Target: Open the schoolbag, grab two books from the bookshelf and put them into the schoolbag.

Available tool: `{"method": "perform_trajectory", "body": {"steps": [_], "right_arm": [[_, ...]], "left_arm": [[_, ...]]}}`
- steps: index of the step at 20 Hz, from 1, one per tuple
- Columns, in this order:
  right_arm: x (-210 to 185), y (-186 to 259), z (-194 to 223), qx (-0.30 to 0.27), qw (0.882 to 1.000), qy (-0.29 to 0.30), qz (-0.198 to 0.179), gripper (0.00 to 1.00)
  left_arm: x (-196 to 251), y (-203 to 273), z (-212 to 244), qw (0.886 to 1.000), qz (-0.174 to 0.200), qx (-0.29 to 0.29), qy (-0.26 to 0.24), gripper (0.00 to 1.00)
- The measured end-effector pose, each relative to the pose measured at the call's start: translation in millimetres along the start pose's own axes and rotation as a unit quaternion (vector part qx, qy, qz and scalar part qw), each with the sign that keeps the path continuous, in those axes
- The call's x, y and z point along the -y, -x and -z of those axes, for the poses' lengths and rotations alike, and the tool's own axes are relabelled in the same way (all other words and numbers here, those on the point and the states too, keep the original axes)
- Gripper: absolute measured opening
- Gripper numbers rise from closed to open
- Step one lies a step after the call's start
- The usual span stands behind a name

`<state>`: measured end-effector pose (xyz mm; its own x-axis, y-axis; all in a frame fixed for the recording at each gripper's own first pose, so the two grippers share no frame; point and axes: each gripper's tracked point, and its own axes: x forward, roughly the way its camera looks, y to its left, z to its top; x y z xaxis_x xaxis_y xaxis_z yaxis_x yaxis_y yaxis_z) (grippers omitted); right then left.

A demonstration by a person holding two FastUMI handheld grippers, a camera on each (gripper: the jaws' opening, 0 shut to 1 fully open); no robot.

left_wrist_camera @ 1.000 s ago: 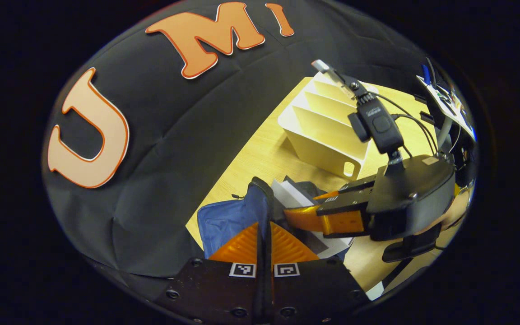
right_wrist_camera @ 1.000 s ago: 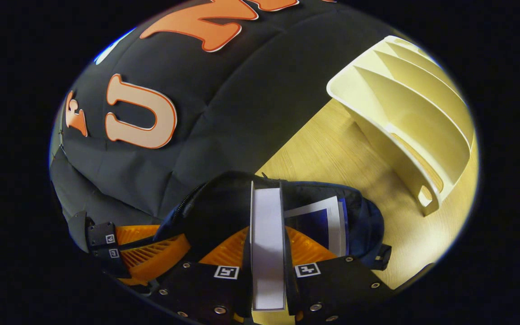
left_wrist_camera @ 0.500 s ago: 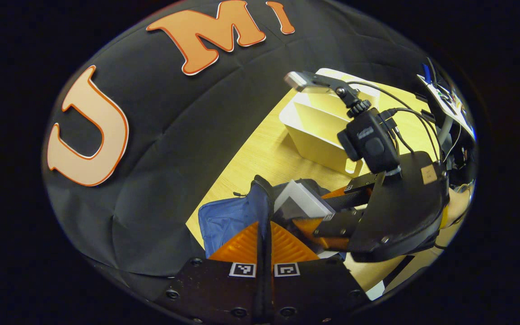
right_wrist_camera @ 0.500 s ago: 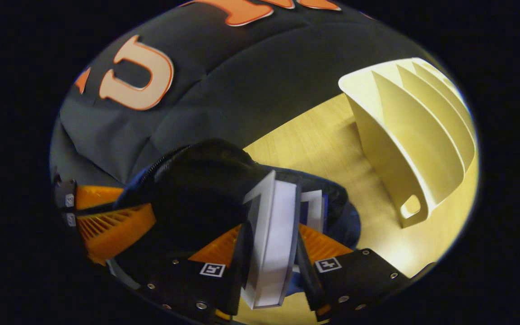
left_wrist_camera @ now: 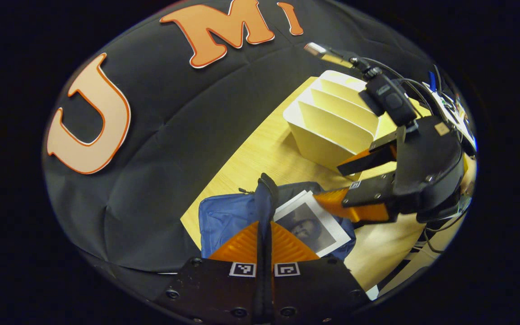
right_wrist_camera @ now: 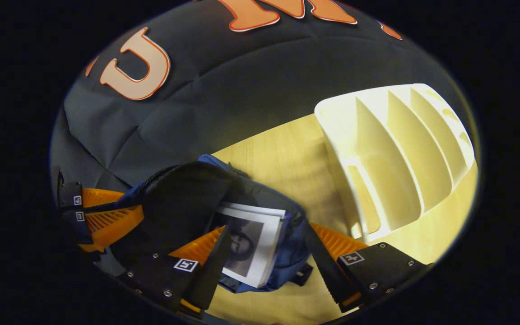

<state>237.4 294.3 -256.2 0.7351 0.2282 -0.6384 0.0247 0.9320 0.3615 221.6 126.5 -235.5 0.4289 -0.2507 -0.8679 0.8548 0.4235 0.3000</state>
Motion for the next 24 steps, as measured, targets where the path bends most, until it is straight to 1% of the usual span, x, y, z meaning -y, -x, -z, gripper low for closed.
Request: {"method": "perform_trajectory", "body": {"steps": [2, 4, 5, 6, 7, 10, 11, 15, 18, 20, 22, 24], "right_arm": [[16.5, 16.5, -9.6, 0.012, 1.000, -0.004, 0.005, 0.97], [33.9, 35.2, -18.3, 0.021, 1.000, -0.011, 0.012, 0.97], [42.5, 42.7, -19.6, 0.024, 1.000, -0.013, 0.014, 0.97], [51.4, 49.4, -21.3, 0.026, 0.999, -0.015, 0.017, 0.97], [60.6, 56.0, -24.3, 0.028, 0.999, -0.014, 0.020, 0.97], [85.7, 72.8, -30.8, 0.028, 0.999, -0.005, 0.030, 0.97], [93.7, 77.8, -31.7, 0.025, 0.999, -0.002, 0.031, 0.97], [126.6, 90.5, -31.2, 0.008, 0.999, 0.006, 0.033, 0.97], [149.2, 106.4, -34.0, 0.006, 0.999, 0.018, 0.030, 0.97], [162.4, 123.5, -40.7, 0.015, 0.999, 0.027, 0.023, 0.97], [173.8, 142.4, -55.5, 0.040, 0.998, 0.042, 0.020, 0.97], [187.5, 165.9, -74.4, 0.069, 0.995, 0.067, 0.024, 0.97]], "left_arm": [[10.2, -1.6, -0.2, 1.000, 0.019, 0.000, 0.005, 0.01], [25.8, -6.6, 6.2, 0.999, 0.040, -0.009, 0.008, 0.04], [35.2, -11.3, 7.4, 0.998, 0.052, -0.012, 0.013, 0.00], [45.7, -13.3, 10.0, 0.998, 0.064, -0.019, 0.018, 0.36], [54.9, -14.4, 14.2, 0.997, 0.072, -0.025, 0.021, 0.30], [74.7, -21.5, 21.7, 0.996, 0.067, -0.040, 0.032, 0.97], [82.6, -23.1, 23.3, 0.996, 0.067, -0.045, 0.038, 0.99], [108.8, -21.9, 18.7, 0.994, 0.056, -0.047, 0.077, 0.99], [121.9, -13.8, 0.4, 0.992, 0.036, -0.031, 0.115, 0.98], [130.8, -13.7, -16.2, 0.990, 0.015, -0.006, 0.143, 0.98], [141.1, -3.6, -46.1, 0.985, -0.008, 0.030, 0.172, 0.98], [139.5, 10.3, -75.6, 0.979, -0.048, 0.078, 0.183, 0.98]]}}
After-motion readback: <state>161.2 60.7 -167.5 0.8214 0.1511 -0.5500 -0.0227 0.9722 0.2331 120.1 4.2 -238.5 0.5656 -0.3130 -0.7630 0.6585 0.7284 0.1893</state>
